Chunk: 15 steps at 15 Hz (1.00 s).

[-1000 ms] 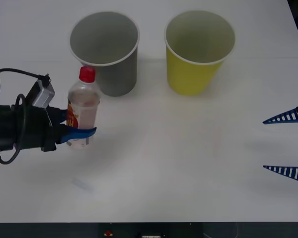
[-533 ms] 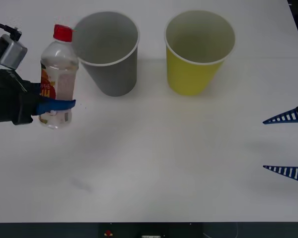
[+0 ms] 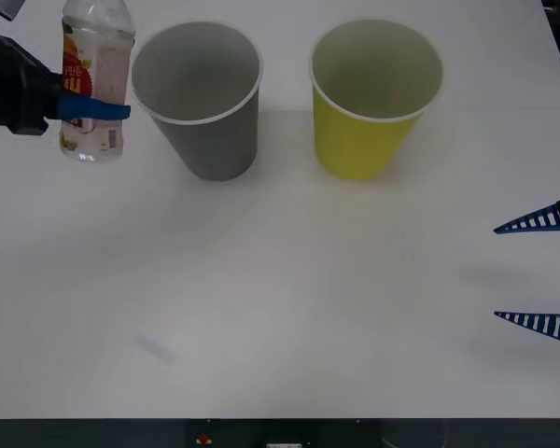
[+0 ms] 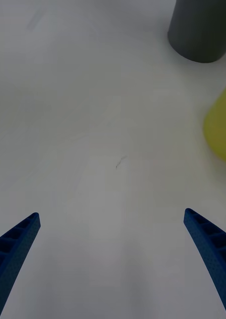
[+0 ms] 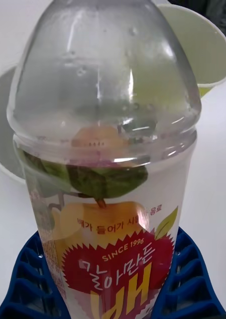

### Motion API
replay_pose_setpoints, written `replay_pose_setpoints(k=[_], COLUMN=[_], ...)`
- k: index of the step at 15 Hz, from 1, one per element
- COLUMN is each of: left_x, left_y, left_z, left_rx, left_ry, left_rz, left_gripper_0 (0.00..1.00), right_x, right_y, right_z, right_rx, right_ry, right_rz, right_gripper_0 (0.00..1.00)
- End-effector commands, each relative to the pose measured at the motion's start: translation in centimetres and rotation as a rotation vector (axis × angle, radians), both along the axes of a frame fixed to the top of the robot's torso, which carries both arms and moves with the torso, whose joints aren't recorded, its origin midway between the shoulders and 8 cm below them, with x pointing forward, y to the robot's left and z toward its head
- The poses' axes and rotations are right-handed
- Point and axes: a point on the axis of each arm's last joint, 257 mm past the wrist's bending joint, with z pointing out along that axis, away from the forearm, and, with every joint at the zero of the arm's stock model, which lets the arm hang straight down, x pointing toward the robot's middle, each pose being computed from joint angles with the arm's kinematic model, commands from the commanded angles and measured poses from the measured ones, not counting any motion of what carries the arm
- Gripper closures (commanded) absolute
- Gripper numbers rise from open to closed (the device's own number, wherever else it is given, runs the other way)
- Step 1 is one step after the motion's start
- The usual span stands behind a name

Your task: Put the can into the green bin and the plastic bottle into the gray bin

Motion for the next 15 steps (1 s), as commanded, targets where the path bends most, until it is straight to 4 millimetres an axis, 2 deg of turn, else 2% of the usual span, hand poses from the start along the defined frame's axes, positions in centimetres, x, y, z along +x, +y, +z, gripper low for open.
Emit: replay_pose_setpoints(k=[1, 8, 10, 15], left_x=[3.4, 10.5, 11.9, 12.0], left_y=[-1.4, -5.6, -6.3, -6.8], left_z=[0.8, 2.1, 1.8, 1.7], left_rx=[-0.022, -0.006, -0.003, -0.014], left_ry=[0.01, -0.003, 0.002, 0.012], left_rz=[0.009, 0.037, 0.051, 0.044], left_gripper_0=[1.0, 1.0, 1.0, 1.0], right_x=[0.0, 0.0, 0.0, 0.0], right_y=[0.0, 0.0, 0.0, 0.0], right_z=[0.0, 0.0, 0.0, 0.0], right_rx=[0.0, 0.0, 0.0, 0.0], right_ry=[0.0, 0.0, 0.0, 0.0], right_rz=[0.0, 0.0, 0.0, 0.0], right_gripper_0=[0.0, 0.0, 0.0, 0.0])
